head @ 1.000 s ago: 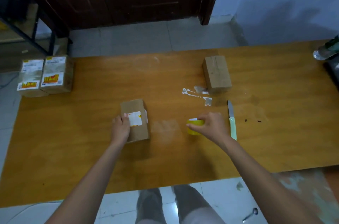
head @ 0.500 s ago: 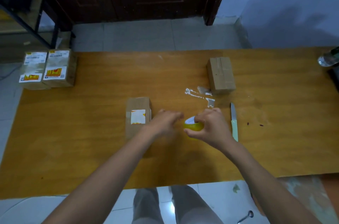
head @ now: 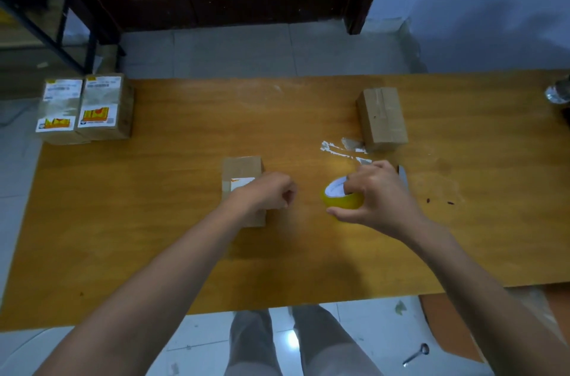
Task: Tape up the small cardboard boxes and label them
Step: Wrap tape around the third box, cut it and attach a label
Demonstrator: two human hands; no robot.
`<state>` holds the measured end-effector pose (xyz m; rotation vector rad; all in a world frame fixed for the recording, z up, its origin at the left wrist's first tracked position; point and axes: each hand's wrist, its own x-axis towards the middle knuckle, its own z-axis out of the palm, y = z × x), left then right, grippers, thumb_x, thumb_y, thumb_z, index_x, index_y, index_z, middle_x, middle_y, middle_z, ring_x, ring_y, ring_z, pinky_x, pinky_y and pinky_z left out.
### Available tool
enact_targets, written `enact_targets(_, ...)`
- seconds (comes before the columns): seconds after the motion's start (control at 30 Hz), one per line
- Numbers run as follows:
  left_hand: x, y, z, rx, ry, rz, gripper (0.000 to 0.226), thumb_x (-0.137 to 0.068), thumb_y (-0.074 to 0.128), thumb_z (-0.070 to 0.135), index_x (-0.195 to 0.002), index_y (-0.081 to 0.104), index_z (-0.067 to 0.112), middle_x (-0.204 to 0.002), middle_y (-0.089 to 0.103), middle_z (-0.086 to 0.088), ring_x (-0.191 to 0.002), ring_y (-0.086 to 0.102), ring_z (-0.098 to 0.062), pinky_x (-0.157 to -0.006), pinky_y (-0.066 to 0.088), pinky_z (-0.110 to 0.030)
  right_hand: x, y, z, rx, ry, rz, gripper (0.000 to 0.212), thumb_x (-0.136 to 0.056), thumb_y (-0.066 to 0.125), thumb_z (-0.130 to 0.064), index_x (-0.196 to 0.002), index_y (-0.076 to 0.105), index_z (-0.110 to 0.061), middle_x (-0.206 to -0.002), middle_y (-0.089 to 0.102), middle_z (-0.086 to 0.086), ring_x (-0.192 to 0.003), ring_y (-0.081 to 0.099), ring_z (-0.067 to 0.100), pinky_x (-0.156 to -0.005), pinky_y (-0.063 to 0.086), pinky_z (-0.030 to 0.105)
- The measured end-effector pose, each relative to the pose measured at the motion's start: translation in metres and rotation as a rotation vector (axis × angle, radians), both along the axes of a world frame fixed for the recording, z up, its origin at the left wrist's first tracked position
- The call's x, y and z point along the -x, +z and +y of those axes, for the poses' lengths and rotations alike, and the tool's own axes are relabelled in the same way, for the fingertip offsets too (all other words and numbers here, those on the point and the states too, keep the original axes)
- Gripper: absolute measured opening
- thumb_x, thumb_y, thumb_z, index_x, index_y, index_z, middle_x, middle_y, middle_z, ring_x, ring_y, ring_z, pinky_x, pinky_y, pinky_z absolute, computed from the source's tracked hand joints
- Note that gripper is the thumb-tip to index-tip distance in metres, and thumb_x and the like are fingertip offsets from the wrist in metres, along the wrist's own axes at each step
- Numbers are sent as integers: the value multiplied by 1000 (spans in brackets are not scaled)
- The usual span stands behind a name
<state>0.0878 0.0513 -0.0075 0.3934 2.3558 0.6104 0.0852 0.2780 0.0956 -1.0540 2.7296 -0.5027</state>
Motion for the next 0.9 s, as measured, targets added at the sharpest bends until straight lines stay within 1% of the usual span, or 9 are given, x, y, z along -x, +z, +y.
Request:
enact_targets(0.1,0,30,-7,-299,144,-138,13,-86,63,-3,-90,64,9,-83,64,-4,-80,61,-20,-74,48,-34,15,37,14,124,-35,24,34,-66,85,-37,-56,59,-17,-53,47,-8,-51,43,12,-58,34,29)
enact_targets(0.23,1,93,-22,-502,176,-215,13,-86,72,9,-96,64,9,-97,67,-8,-77,66,-15,-65,50,-18,34,94,37,197,-92,-99,37,-67,72,-52,-53,53,-22,-54,49,-7,-49,45,10,-45,37,29)
enact_targets(0.33,-6,125,-47,-456,90,-349,12,-88,71,12,-98,68,8,-90,70,2,-77,64,-7,-68,47,-12,32,104,32,279,-48,-236,30,-66,73,-47,-54,54,-27,-57,56,-8,-48,49,10,-43,38,21)
enact_targets(0.4,-15,131,-64,-415,54,-380,7,-90,69,10,-96,70,10,-87,71,3,-80,63,-6,-71,46,-14,29,96,25,319,-62,-283,36,-66,73,-49,-54,56,-19,-55,54,-2,-48,48,11,-43,37,28)
enact_targets(0.47,-27,127,-82,-470,131,-412,7,-90,66,7,-97,67,8,-88,68,-2,-82,61,-10,-75,46,-20,24,83,18,376,-112,-303,41,-66,74,-50,-52,53,-18,-52,47,-2,-48,43,9,-46,32,27)
enact_targets(0.57,-52,111,-106,-553,297,-503,15,-89,66,3,-103,64,6,-89,65,-4,-78,61,-12,-68,49,-21,12,53,-1,398,-178,-357,42,-63,75,-53,-51,54,-18,-51,43,-5,-49,40,4,-47,27,22)
enact_targets(0.7,-78,85,-132,-443,539,-454,19,-83,73,4,-99,62,7,-88,67,-3,-73,66,-8,-65,52,-19,1,9,-24,372,-220,-455,46,-61,75,-59,-49,52,-21,-52,39,-8,-50,38,9,-51,25,28)
enact_targets(0.83,-83,70,-153,-256,561,-459,15,-84,74,20,-94,67,11,-85,72,3,-79,66,-8,-74,53,-21,-3,-19,-40,348,-279,-507,53,-58,73,-67,-49,49,-20,-52,36,-7,-50,35,10,-53,23,29)
enact_targets(0.9,-83,62,-158,-256,595,-456,14,-86,73,21,-95,67,12,-86,70,3,-81,64,-10,-79,52,-26,-5,-26,-44,350,-330,-518,50,-58,75,-65,-50,47,-24,-46,39,-13,-45,36,2,-48,27,22)
